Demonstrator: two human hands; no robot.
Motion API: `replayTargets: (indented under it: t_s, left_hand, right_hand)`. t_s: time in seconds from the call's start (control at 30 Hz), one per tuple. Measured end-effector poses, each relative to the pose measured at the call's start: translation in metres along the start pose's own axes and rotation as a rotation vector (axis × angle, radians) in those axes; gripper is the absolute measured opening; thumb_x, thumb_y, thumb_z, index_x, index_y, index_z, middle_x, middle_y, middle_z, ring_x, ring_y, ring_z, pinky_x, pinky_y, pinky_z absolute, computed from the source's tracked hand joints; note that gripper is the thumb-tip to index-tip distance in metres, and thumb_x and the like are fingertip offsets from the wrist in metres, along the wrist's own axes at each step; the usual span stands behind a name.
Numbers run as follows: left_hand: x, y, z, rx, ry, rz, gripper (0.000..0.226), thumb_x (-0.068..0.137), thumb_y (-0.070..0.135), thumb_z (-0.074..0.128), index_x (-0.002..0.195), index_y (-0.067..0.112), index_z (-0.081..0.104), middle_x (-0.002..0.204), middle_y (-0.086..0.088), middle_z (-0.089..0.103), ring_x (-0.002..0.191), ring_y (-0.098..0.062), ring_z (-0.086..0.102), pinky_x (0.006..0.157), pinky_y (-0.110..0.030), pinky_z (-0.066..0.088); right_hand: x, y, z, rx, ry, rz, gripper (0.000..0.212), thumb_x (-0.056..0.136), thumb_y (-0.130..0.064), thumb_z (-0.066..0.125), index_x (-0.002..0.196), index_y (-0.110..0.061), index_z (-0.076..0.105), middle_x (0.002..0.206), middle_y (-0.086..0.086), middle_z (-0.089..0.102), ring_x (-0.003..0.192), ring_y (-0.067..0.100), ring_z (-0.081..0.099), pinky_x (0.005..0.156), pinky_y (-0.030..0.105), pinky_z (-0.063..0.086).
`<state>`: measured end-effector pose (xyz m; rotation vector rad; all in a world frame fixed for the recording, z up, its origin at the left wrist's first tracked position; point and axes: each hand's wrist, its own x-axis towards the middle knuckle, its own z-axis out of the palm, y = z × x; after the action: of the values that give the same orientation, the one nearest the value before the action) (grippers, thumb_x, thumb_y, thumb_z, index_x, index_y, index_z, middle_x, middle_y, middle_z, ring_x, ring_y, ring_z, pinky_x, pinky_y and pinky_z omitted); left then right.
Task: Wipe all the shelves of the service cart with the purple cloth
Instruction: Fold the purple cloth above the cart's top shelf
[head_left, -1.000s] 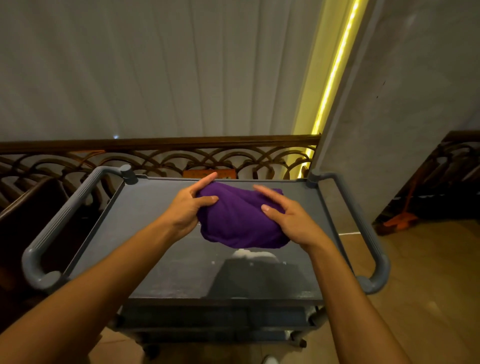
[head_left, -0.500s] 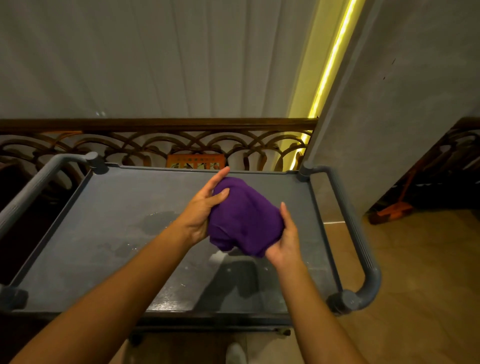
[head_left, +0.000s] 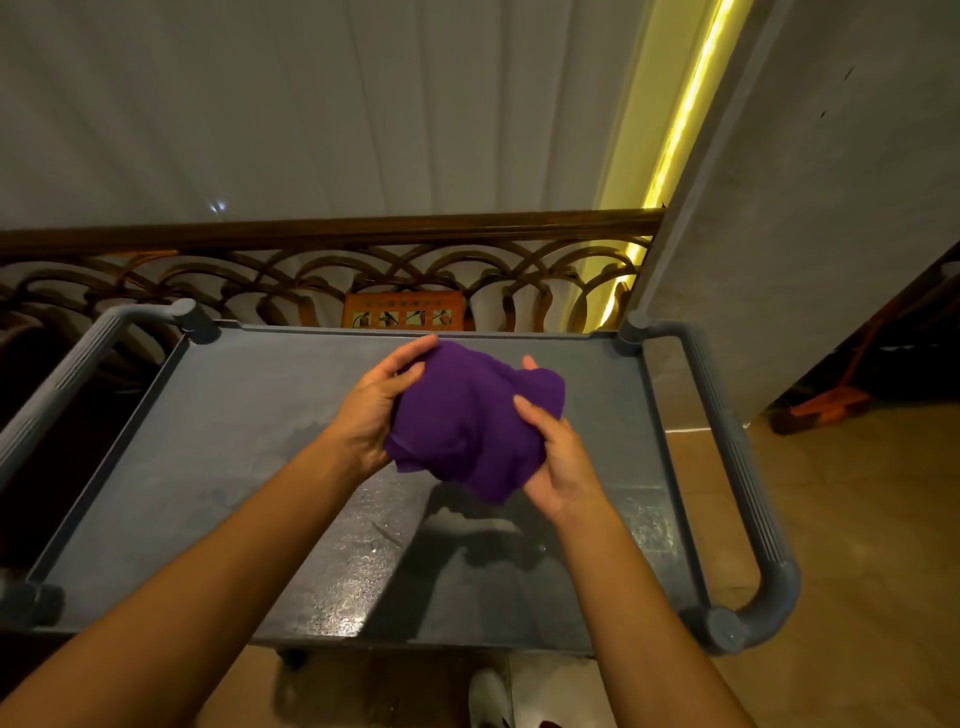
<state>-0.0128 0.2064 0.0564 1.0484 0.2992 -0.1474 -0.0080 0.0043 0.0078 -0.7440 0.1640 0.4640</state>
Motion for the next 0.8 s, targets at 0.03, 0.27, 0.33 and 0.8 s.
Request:
replayTargets:
  t_s: [0.03,0.27,0.33,0.8]
  left_hand:
    - [0.000,0.001,-0.003,0.010,0.000,-0.006,0.034,0.098,0.007,0.052,0.113,0.028,0.075,0.127,-0.010,0.066,0.106,-0.024,0.071,0.077,-0.035,0.060]
    - [-0.007,0.002,0.007,0.646,0.256,0.073,0.054,0.085,0.056,0.064,0.129,0.025,0.055,0.130,-0.004,0.061,0.115,-0.020,0.061,0.098,-0.044,0.051]
    - [-0.012,0.007,0.018,0.560,0.034,-0.057,0.072,0.075,0.075,0.061,0.128,0.027,0.057,0.123,-0.002,0.068,0.109,-0.017,0.066,0.094,-0.040,0.054]
    - [-0.027,-0.005,0.023,0.419,-0.233,-0.031,0.025,0.081,0.017,0.071,0.100,0.032,0.075,0.103,0.005,0.076,0.102,-0.019,0.070,0.081,-0.030,0.058]
  right_hand:
    - [0.001,-0.006,0.003,-0.005,-0.001,-0.039,0.061,0.081,-0.009,0.078,0.134,-0.035,0.061,0.126,0.008,0.071,0.117,0.031,0.068,0.090,0.045,0.059]
    - [0.004,-0.046,0.021,-0.360,-0.009,-0.239,0.074,0.081,-0.012,0.080,0.140,-0.045,0.050,0.118,-0.005,0.073,0.107,0.019,0.072,0.077,0.033,0.061]
    - [0.002,-0.045,0.029,-0.330,-0.007,-0.235,0.067,0.078,-0.013,0.081,0.137,-0.030,0.053,0.111,-0.004,0.076,0.106,0.021,0.072,0.076,0.032,0.061]
    - [-0.016,-0.048,0.006,-0.391,0.127,-0.121,0.105,0.059,-0.052,0.087,0.150,-0.029,0.039,0.150,0.009,0.049,0.133,0.030,0.053,0.105,0.050,0.050]
